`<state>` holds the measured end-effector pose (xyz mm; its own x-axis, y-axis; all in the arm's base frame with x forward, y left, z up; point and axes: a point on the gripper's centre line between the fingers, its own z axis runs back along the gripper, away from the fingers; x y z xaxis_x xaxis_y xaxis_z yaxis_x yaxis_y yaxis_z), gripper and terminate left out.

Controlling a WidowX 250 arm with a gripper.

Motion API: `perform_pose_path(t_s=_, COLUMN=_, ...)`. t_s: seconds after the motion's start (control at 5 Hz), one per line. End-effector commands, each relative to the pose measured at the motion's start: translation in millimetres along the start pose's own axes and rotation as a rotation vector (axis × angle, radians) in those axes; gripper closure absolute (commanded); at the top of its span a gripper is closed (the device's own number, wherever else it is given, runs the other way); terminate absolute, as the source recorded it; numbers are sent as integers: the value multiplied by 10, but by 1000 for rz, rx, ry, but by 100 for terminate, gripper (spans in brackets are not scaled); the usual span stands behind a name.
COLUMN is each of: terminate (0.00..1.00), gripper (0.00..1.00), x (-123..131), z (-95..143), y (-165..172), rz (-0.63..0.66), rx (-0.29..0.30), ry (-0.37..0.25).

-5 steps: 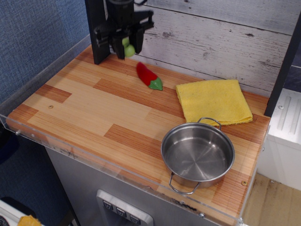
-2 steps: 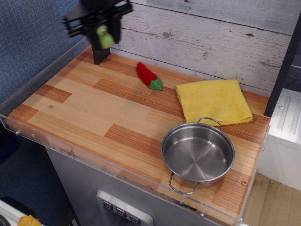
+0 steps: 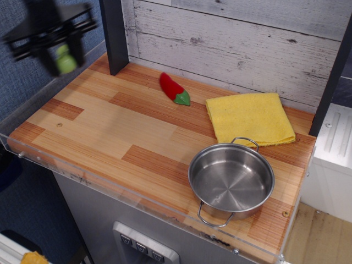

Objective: Move the broccoli bottom left of table

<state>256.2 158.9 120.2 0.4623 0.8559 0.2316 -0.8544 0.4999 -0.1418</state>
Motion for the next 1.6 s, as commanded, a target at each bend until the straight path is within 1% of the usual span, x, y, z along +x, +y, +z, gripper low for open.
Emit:
perform_pose_path(t_s=0.0, terminate=0, gripper=100, x=19, z=-24, y=355, rz=1, rx=50, ry=-2)
perform_pose_path(t_s=0.4, terminate=0, gripper=100, x=-113, z=-371, y=322, rz=-86, rx=106, ry=27)
perform_pose_path(t_s=0.6, terminate=0, gripper=100, x=-129, z=-494, y=333, rz=-103, rx=149, ry=28)
perform_pose_path(t_s=0.8, terminate=0, gripper=100, x=-156, z=-653, y=291, rz=-129, rx=199, ry=52)
perform_pose_path(t_s=1.0, terminate=0, gripper=100, x=-182, z=-736, y=213, rz=-147, rx=228, ry=58)
perform_pose_path(t_s=1.2, terminate=0, gripper=100, x=-197, z=-817, y=208, rz=-153, rx=232, ry=74)
perform_pose_path(t_s=1.4, terminate=0, gripper=100, x=-193, z=-834, y=214, rz=-152, rx=231, ry=76)
